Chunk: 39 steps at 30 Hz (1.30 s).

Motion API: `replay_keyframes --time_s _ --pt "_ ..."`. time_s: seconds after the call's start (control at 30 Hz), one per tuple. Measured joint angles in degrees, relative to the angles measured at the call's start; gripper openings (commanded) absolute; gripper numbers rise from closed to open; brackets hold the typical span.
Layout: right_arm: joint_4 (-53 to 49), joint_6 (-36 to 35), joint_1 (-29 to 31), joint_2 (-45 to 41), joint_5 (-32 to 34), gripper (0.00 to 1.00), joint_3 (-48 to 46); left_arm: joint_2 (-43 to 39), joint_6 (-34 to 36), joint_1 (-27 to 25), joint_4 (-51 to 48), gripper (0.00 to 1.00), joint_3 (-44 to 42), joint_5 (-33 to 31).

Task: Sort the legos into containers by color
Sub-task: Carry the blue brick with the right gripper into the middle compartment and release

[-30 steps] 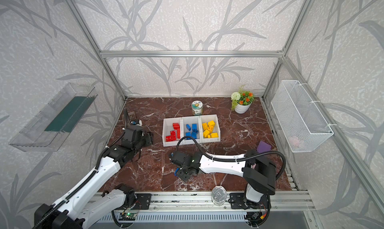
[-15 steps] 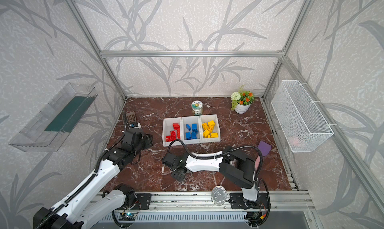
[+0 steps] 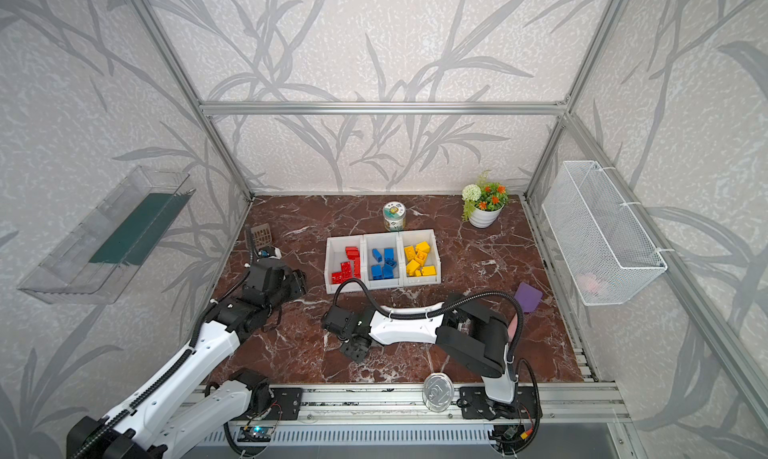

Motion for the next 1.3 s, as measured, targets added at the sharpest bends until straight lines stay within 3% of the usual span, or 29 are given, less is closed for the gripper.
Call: replay_keyframes --time_s 0.2,0.4,0.73,1.03,1.3 --pt "-0.24 -0.44 0.0 -0.2 1.18 0.26 0.0 -0.11 -0.2 0.0 -0.04 0.68 -0.02 0.02" --pt "-4.66 -5.95 -2.89 -3.54 4.09 0.26 3.98 -1.44 -0.31 0.0 -0.07 0.68 -0.02 0.24" --pt "-4.44 -7.34 -23.23 -4.22 7.3 0.26 22.16 -6.25 -1.79 0.0 -0.7 0.68 -2.95 1.57" --pt "-7.17 -0.35 -29.73 7.89 5.75 0.27 31.61 -10.4 -3.04 0.0 -1.75 0.68 -3.82 1.99" --pt "-10.01 3.32 -29.53 10.64 4.83 0.55 32.44 -12.63 -3.39 0.0 -2.8 0.68 -4.55 2.05"
